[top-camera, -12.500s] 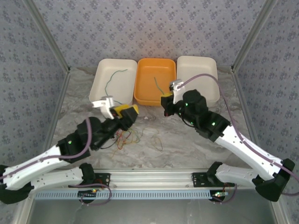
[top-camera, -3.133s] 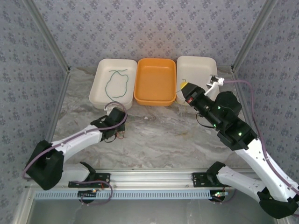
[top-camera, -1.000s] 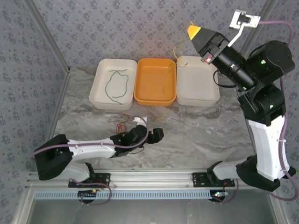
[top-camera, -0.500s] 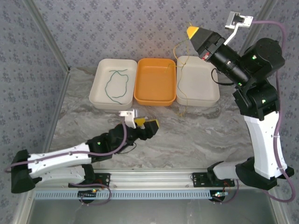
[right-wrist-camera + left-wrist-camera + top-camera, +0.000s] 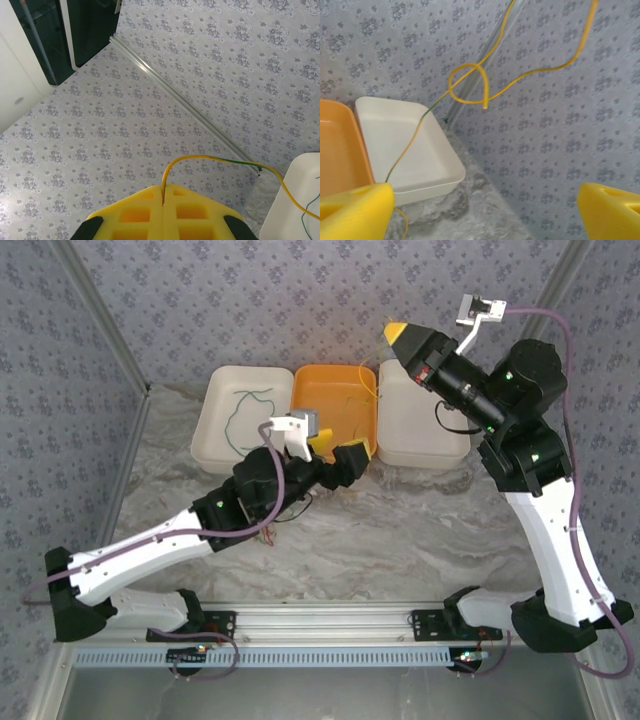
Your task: Untangle the cables
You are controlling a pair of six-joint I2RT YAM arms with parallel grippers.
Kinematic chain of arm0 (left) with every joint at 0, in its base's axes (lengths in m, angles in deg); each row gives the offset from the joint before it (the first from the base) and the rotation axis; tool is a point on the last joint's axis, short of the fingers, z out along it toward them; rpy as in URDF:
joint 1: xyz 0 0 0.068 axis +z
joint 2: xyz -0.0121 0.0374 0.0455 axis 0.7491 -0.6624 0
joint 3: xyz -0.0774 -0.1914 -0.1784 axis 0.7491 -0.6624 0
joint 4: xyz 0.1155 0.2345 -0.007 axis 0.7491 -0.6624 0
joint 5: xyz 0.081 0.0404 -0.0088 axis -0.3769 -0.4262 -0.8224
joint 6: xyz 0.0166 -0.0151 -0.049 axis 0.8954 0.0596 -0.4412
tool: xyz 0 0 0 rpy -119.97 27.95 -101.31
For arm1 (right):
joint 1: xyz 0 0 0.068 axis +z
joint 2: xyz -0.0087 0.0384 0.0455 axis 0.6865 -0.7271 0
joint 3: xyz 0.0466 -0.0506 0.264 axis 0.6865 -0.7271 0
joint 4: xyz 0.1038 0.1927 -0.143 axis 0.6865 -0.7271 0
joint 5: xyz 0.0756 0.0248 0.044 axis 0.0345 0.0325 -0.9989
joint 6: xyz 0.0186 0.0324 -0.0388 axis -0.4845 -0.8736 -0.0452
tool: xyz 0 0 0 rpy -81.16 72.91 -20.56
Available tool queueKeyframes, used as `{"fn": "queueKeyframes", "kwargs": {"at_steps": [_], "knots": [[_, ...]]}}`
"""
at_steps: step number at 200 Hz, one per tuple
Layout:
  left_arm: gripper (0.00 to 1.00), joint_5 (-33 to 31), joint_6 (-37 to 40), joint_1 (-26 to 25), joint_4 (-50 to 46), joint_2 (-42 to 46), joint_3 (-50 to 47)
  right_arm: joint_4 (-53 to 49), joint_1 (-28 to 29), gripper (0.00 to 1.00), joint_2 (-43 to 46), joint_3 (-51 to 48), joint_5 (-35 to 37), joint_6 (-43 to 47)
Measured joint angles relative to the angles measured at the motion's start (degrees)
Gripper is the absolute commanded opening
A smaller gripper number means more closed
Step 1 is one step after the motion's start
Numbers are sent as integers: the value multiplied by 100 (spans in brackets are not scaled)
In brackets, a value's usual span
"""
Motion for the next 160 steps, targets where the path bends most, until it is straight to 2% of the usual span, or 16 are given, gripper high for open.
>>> {"fn": "queueKeyframes", "kwargs": {"at_steps": [52,101,160], "knots": [[90,284,59,597,-90,-260,289,304,42,0,219,-358,0,-201],[86,664,31,643,116,-564,535,442,92,0,315,-481,2,-236],[56,756,-52,710,210,-721,758,577,232,0,446,-763,7,-337]]}}
